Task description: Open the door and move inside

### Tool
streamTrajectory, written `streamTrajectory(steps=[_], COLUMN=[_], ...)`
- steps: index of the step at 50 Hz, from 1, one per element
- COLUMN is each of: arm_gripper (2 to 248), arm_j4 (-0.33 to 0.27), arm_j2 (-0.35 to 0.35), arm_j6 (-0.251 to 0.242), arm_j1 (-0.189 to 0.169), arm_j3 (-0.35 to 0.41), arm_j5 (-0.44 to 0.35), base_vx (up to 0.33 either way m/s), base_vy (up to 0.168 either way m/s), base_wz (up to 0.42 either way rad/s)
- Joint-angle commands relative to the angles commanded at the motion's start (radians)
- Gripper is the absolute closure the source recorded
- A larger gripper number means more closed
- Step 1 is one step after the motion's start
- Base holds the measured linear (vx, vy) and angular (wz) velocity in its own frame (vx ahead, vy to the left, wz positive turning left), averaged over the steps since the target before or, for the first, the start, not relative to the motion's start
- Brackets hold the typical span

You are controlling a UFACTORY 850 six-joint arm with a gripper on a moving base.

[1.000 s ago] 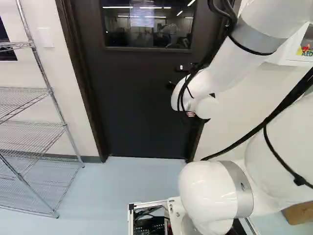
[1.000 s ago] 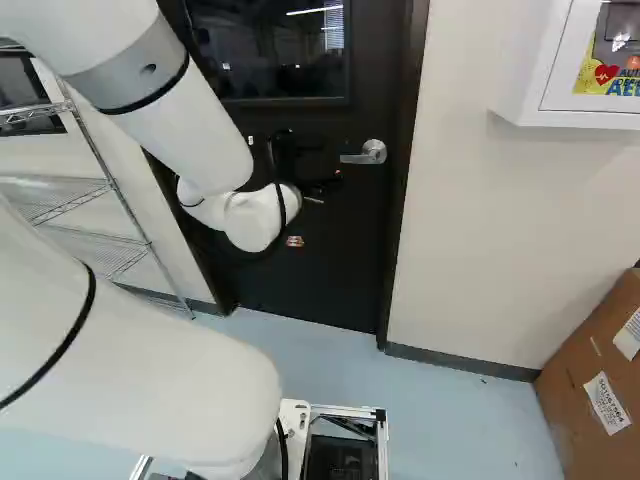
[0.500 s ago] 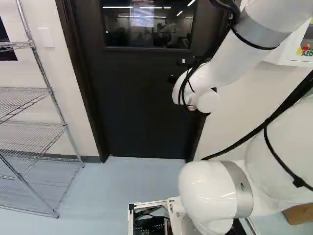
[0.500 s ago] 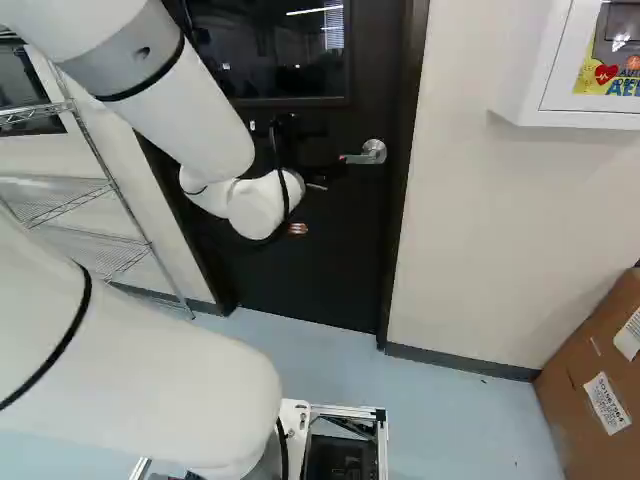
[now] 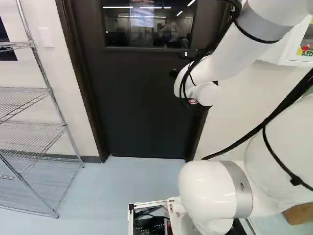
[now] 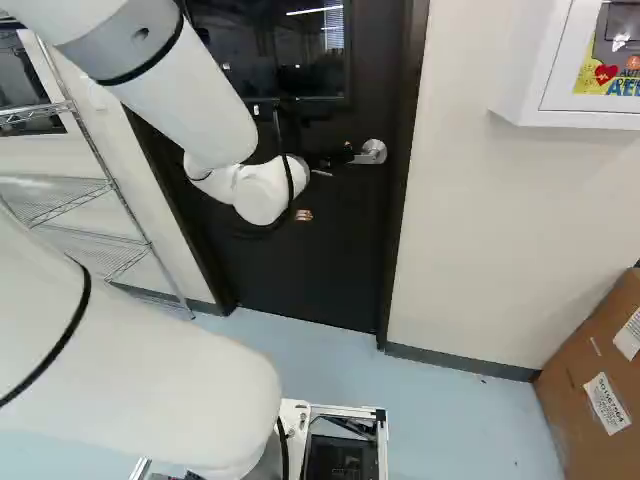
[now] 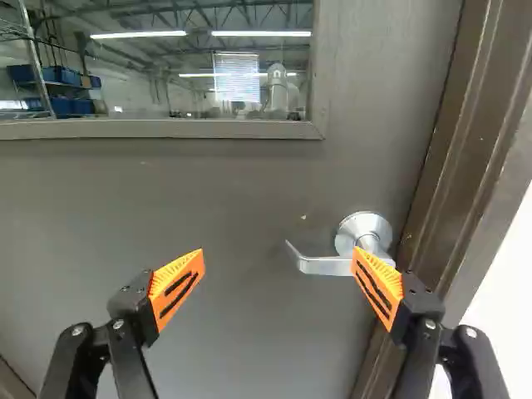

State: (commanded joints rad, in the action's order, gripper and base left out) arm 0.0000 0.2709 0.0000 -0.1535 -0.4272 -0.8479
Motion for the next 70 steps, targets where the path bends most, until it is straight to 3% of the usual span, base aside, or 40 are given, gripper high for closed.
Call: streamTrajectory(steps=[21,45,70], arm_gripper=[3,3,3], arm_j4=[0.000,0.000,0.000], arm_j2=[-0.064,-0.154,-0.198], arm_j6=[0.000,0.000,0.000], arm_j1=[-0.023,0.017,0.023], arm_j3=[-0.102,-0.237,-0.242], arm_j5=[0.079,0.180,0.206], base_vx=[0.000,0.000,0.000], base_vy=[0.000,0.000,0.000], base_wz=[0.000,0.000,0.000])
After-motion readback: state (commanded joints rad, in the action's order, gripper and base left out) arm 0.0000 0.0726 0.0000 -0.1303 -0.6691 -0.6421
